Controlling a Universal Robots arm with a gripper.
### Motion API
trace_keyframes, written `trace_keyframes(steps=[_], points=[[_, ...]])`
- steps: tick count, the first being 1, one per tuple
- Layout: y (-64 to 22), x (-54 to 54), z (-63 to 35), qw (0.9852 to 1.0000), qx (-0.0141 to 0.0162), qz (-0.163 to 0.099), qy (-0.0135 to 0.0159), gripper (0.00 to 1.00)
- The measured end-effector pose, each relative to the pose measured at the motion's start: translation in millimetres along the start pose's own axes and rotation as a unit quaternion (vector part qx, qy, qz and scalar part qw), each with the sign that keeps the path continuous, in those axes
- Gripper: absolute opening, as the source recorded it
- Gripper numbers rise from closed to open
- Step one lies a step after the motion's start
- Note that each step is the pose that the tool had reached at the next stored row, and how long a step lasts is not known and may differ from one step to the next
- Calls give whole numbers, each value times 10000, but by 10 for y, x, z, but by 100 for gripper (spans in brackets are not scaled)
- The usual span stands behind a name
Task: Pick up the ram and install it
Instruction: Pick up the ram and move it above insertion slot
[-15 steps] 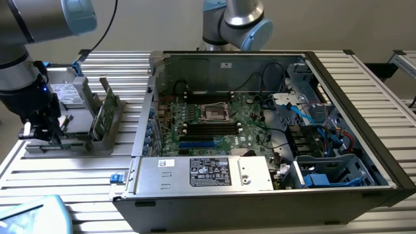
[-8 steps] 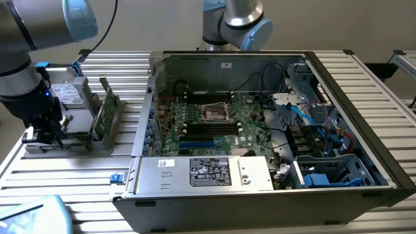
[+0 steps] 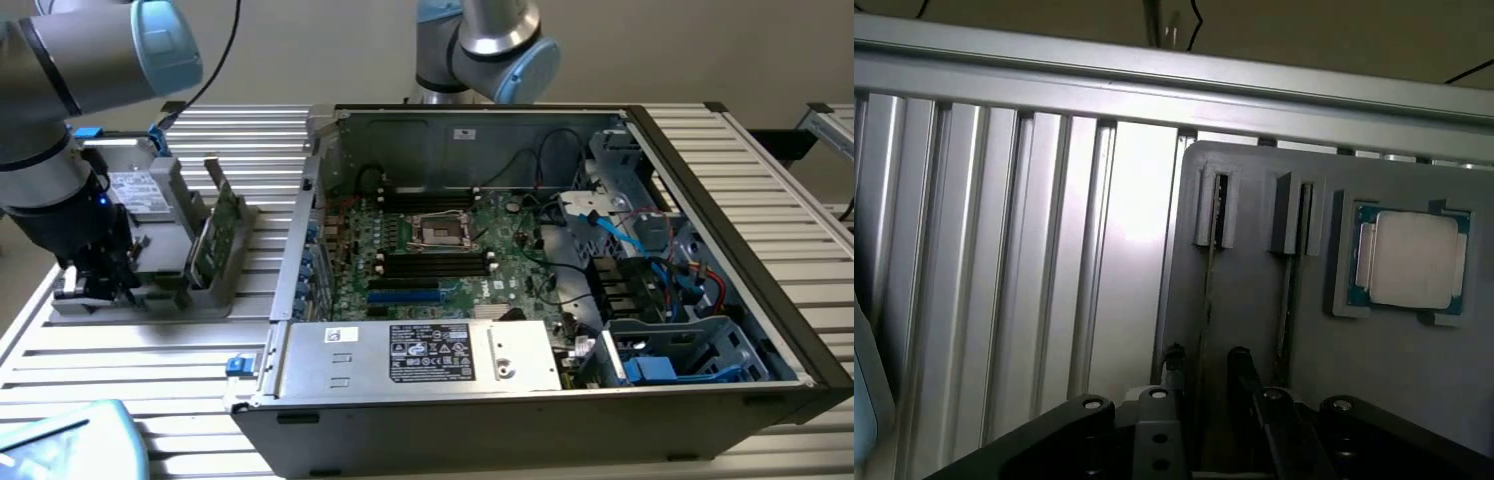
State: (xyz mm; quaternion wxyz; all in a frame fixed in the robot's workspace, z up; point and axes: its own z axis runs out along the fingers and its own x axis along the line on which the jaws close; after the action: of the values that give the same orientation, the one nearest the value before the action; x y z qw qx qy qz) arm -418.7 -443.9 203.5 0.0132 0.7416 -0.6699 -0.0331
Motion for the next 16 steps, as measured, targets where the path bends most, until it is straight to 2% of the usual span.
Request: trace_keyframes(steps=[2, 6, 16], points=[[0, 1, 36, 10000, 2, -1, -20, 31], [8, 3, 101, 10000, 3, -3, -41, 31], [15, 1, 110, 10000, -11, -3, -44, 31]])
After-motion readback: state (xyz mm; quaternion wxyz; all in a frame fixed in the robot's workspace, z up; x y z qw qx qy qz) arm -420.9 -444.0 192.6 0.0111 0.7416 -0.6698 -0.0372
